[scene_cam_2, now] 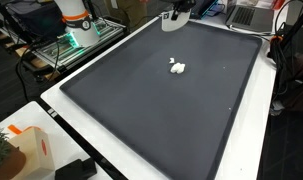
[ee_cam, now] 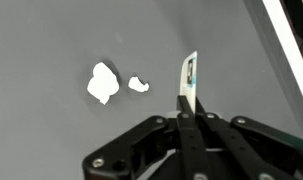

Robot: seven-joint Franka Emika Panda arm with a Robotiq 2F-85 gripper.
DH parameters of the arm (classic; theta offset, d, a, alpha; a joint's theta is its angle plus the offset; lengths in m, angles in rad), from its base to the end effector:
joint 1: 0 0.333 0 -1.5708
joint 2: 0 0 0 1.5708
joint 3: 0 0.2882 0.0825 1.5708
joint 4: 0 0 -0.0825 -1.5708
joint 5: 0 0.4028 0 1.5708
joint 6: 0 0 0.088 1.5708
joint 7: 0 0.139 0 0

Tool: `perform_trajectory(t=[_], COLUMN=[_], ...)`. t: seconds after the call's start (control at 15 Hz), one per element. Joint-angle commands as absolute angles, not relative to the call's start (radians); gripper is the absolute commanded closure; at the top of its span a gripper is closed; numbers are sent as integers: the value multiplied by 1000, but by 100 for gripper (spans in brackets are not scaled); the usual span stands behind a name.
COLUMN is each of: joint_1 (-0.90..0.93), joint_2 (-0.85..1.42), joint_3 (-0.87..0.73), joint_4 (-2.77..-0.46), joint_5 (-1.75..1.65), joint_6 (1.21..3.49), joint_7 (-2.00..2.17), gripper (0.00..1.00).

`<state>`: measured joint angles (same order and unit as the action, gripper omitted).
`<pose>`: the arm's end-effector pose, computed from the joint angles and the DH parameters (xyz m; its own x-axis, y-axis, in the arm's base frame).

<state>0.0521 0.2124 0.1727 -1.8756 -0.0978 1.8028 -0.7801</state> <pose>0.5662 0.1164 0.3136 0.4739 0.8494 -0.2323 0.8425 -0.5141 -0.1610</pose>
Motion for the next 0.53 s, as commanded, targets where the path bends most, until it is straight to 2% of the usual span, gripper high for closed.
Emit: perform_trajectory(t=[0.0,0.33,0.47], joint_1=[58,57,57], joint_2=[193,171,175], joint_3=[158,158,158], joint_4=[-1881,-1904,-1897], joint_5=[-87,-83,-79], joint_6=[1796,1796,1789], joint_7=[-797,-807,-802], gripper=[96,96,99])
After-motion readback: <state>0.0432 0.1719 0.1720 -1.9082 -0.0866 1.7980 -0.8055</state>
